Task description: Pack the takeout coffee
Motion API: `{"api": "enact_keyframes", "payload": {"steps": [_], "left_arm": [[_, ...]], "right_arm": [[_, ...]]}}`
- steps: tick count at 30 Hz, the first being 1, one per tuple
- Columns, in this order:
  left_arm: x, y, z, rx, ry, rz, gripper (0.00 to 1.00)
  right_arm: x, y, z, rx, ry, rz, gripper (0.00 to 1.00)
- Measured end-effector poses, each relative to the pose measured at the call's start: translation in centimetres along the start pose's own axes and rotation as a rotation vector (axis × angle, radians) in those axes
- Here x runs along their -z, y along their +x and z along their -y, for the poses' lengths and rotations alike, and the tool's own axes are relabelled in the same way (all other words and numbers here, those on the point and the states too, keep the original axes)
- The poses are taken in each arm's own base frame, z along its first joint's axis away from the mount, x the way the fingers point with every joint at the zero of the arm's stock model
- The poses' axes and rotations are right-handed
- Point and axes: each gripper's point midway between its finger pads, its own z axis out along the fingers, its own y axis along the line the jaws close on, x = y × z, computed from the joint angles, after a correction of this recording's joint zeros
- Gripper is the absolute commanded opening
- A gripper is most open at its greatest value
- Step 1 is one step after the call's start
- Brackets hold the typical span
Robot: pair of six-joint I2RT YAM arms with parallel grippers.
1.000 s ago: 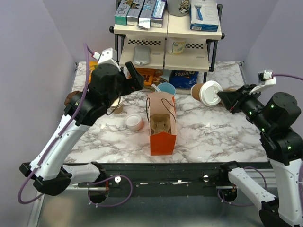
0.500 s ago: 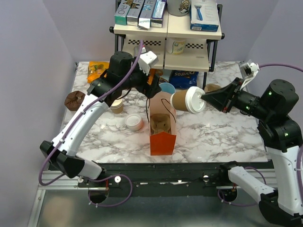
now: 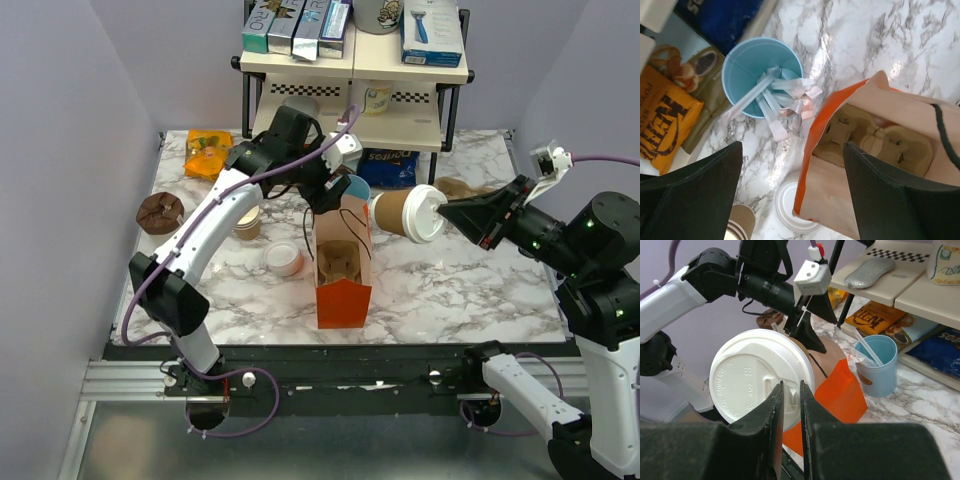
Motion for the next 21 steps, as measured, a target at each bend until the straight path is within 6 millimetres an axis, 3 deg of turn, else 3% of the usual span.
{"api": "enact_keyframes", "payload": {"steps": [2,5,6,8,9,11,12,14,21], "left_arm": [[-0.8,1.0,0.2,-0.004,0.024,-0.037,0.79],[-1.5,2.0,0.9,-0.014,0.061,-0.076,0.62],[-1.7,2.0,1.2,-0.023,0.071,-0.081,0.48],[-1.8,1.7,1.9,-0.035,0.09,-0.081,0.35],[-1.9,1.5,2.2,-0.047,0.099,-0.076,0.2],[-2.0,1.3,2.6,-0.044,0.106,-0.07,0.14],[-2.1,1.1,2.8,-0.044,0.108,-0.066,0.04],[-2.1,0.9,2.9,-0.022,0.102,-0.063,0.0],[-2.0,0.2,1.9,0.152,-0.037,-0.076,0.0]], "right_arm": [[0.0,0.0,0.2,-0.001,0.009,0.001,0.01],[0.0,0.0,0.3,-0.002,0.014,0.001,0.01],[-0.1,0.0,0.3,-0.002,0.016,0.002,0.01],[-0.1,0.1,0.4,-0.004,0.019,0.0,0.01],[-0.1,0.2,0.5,-0.006,0.022,-0.002,0.01],[-0.2,0.5,0.8,-0.011,0.031,-0.005,0.01],[-0.2,0.6,0.9,-0.014,0.037,-0.005,0.01],[-0.2,0.7,1.2,-0.023,0.053,-0.003,0.01],[1.1,-0.3,1.7,-0.033,0.133,0.068,0.01]]}}
